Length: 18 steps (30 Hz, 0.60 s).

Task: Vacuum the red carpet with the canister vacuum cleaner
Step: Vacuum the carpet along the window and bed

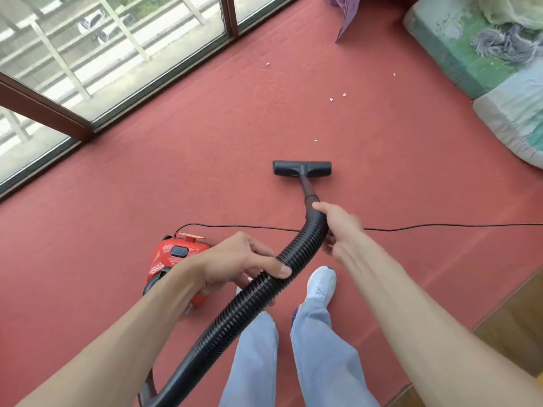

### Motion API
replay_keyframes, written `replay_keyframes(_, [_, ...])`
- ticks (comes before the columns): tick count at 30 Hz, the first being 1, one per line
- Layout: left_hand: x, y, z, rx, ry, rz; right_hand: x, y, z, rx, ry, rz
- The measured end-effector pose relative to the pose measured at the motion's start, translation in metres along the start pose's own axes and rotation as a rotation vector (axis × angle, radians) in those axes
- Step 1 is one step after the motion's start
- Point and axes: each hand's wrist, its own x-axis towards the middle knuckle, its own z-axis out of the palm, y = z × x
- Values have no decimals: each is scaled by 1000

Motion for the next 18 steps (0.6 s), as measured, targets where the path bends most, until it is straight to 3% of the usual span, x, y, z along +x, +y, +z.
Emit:
replay_keyframes(4, [5, 15, -2, 44, 25, -42, 4, 2, -1, 50, 16, 41])
replay_keyframes(12, [44, 25, 14, -34, 300, 105, 35, -52, 10, 18, -5, -37])
replay_keyframes(18, [34, 46, 3, 2, 216, 127, 25, -63, -1, -13, 44, -41])
